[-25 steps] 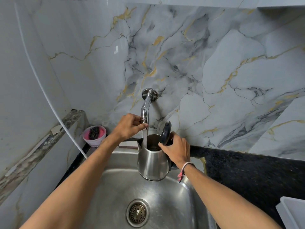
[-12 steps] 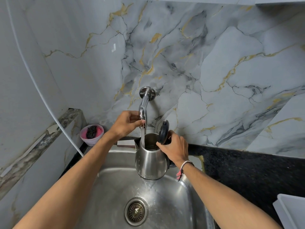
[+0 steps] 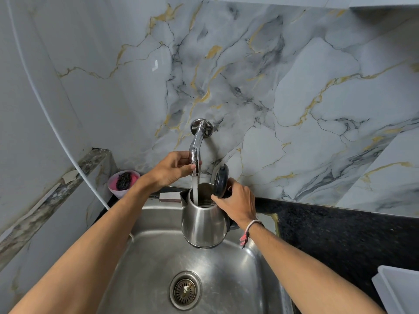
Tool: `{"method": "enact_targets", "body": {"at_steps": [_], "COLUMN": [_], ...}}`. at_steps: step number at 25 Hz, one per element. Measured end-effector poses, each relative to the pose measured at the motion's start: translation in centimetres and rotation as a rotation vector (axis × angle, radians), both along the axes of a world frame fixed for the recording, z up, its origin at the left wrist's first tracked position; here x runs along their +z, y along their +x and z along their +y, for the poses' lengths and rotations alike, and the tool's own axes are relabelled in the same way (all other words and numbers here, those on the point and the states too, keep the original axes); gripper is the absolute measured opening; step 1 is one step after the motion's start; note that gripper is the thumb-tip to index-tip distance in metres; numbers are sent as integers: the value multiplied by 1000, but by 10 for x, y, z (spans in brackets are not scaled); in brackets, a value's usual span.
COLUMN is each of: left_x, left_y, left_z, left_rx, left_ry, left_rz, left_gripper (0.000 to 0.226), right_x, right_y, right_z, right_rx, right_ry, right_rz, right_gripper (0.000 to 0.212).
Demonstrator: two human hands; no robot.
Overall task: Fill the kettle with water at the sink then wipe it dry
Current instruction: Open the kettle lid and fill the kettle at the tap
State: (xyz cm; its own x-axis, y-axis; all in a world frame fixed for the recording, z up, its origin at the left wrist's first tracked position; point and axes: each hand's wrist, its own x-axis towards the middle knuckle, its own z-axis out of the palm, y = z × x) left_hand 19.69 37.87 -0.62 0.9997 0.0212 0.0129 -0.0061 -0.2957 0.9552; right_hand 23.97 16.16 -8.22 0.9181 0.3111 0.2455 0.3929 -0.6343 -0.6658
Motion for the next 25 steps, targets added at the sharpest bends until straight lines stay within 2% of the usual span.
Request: {"method": "enact_targets", "body": {"at_steps": [16,25], "left_x": [-4,-6], "left_y": [1,8], "left_z": [11,12], "left_rx": [-12,69], "left_ry": [-152,-143], "left_rz": [58,24], "left_gripper": [32,35], "right_x": [1,-5], "right_y": [0,-2], "right_z": [0,1], "right_rx": [14,7], "right_ry": [-9,-11], "right_rz": [-12,-6], "right_gripper": [35,37]}}
